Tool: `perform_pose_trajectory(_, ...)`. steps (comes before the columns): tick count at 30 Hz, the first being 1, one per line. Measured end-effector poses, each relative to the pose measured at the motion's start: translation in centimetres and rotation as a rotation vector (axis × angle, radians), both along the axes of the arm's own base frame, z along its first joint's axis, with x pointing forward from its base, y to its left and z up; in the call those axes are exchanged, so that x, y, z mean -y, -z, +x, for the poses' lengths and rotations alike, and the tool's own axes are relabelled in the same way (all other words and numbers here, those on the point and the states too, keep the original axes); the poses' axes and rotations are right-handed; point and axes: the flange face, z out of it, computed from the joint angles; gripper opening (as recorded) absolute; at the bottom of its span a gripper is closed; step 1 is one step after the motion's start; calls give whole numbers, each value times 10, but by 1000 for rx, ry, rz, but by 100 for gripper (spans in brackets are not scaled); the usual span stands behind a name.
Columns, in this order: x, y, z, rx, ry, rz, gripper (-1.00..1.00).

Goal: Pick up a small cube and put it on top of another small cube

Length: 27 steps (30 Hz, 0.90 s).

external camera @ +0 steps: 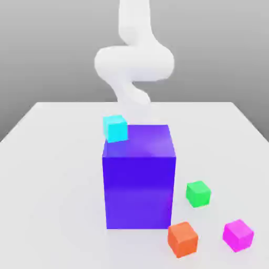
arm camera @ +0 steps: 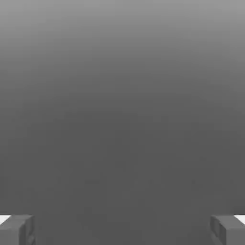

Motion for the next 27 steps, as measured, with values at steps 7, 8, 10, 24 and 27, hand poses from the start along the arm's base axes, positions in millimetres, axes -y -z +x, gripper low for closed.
perform_pose_trajectory(7, -47, 90, 64, -132, -355, -121, 0)
perform_pose_trajectory(8, -55, 104, 71, -148, -405, -138, 0)
perform_pose_trajectory(10, -71, 132, 82, -178, -504, -174, 0)
perform_pose_trajectory(24, -192, 339, 94, -350, -1206, -455, 0)
perform_pose_trajectory(27, -210, 382, 84, -381, -1352, -523, 0)
